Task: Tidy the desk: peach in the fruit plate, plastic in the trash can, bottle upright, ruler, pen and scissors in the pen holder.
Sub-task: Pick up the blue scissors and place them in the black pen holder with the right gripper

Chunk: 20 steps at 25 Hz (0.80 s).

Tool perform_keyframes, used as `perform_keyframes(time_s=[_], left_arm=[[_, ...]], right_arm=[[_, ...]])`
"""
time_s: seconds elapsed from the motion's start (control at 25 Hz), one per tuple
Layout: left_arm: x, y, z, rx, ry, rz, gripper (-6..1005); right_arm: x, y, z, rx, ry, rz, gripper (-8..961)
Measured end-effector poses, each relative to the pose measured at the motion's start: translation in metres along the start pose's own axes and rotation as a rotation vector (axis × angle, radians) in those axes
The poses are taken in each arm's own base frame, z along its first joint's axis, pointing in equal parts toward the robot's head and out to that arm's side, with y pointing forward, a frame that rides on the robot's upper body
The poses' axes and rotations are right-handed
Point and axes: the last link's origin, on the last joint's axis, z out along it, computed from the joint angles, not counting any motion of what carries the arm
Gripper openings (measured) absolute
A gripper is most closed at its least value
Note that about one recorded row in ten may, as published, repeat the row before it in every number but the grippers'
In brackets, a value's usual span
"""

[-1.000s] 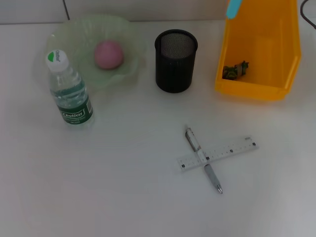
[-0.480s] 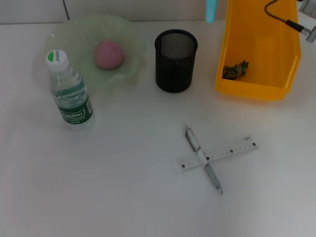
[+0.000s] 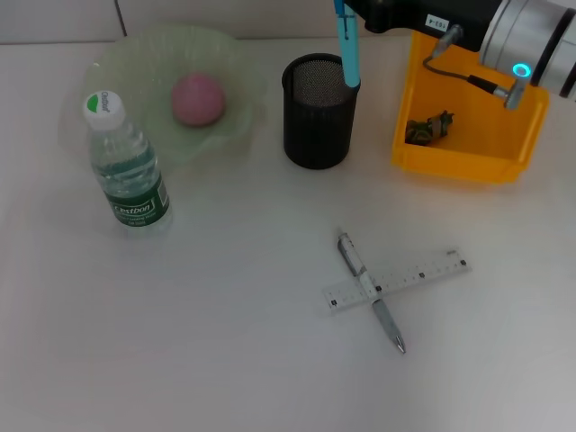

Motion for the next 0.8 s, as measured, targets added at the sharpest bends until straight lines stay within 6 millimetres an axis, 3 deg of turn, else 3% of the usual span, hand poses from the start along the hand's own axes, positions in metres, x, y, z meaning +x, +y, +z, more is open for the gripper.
perform_keyframes(time_s=[0.44,0.8], left_arm=[[-0.002,0.003,-0.003,-0.003,-0.011,-0.047,575],[-0.006,0.006,-0.002,-0.011,-0.029,-0.058,578]], right_arm=[[0.006,-0.003,0.003,0.097,-0.116,-0.048,87],[0.026,0.002,0.017,0.126,-0.037,-0.054,90]])
